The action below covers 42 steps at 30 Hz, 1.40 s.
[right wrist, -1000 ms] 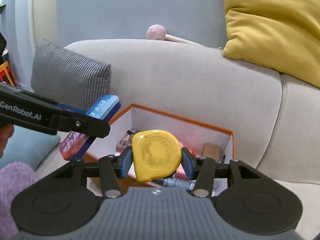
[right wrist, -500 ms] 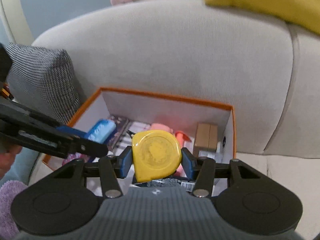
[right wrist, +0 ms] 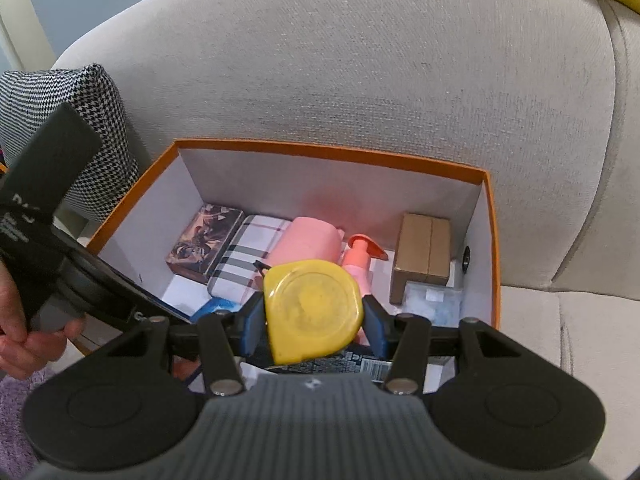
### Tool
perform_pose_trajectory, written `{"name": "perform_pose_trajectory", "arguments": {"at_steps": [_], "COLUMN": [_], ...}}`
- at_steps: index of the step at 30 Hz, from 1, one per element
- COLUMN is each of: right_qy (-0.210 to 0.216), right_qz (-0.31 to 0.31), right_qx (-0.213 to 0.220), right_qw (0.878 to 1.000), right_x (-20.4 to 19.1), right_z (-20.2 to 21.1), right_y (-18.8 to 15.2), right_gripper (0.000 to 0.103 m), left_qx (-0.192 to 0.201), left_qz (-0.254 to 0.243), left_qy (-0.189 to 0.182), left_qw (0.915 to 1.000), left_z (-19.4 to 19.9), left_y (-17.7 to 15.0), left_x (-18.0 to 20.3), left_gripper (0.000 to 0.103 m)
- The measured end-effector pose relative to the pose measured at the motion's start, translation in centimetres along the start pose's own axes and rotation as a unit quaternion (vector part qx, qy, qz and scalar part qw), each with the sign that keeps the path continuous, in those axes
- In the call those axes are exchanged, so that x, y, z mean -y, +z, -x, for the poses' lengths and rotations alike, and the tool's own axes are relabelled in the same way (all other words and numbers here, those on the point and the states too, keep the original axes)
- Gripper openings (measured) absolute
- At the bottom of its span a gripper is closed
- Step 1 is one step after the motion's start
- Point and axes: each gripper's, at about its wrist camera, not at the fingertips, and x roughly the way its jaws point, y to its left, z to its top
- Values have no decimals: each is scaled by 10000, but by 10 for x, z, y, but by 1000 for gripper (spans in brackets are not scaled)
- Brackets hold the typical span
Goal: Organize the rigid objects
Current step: 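Lift the card tin and tape measure with both grippers over the orange box, then lower the card tin and tape measure into the box and open both grippers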
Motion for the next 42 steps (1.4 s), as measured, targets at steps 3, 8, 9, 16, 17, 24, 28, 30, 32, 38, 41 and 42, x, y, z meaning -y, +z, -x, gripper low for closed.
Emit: {"name": "perform_pose_trajectory", "arguments": {"at_steps": [3, 8, 9, 16, 17, 24, 28, 30, 32, 38, 41, 42], "right_qy": [-15, -9, -11, 154, 219, 642, 692, 600, 556, 499, 487, 489], "right_qz": [13, 30, 48, 42, 50, -167, -225, -238, -312, -656, -753, -766], "right_qx": [-38, -78, -89, -220, -270, -873, -1090, -1234, -1374, -1678, -1691, -1698], "right_qw": [10000, 10000, 9999, 9996, 9994, 9940, 9914, 9903, 9885, 9824, 9815, 9813], "right_x": [0, -4, -5, -15, -19, -54, -76, -87, -93, -102, -107, -108], "right_z": [-3, -6, -7, -8, -10, -40, -57, -66, -74, -93, -96, -96], "right_y": [-1, -4, -4, -2, -1, 8, 11, 11, 11, 9, 8, 8], "right_gripper": [53, 53, 53, 53, 53, 53, 53, 53, 53, 53, 53, 54], "left_qx": [-199, -285, -232, 591, 753, 2302, 2698, 2770, 2810, 2932, 2974, 2978], "left_qz": [45, 250, 277, -10, -73, -638, -451, -338, -272, -286, -282, -260], "left_qy": [1, -190, -274, -69, -79, 436, 430, 420, 283, 126, 166, 153], "left_qw": [9998, 9991, 9990, 9982, 9971, 9701, 9609, 9593, 9589, 9555, 9542, 9541], "left_z": [-10, -15, -13, 23, 32, 81, 94, 97, 104, 106, 106, 107], "left_y": [2, 2, 1, -7, -8, -31, -38, -40, -42, -46, -53, -55], "left_x": [0, -8, -10, -12, -14, -17, -34, -44, -54, -60, -59, -59], "left_gripper": [52, 59, 62, 50, 48, 42, 42, 42, 40, 40, 40, 40]}}
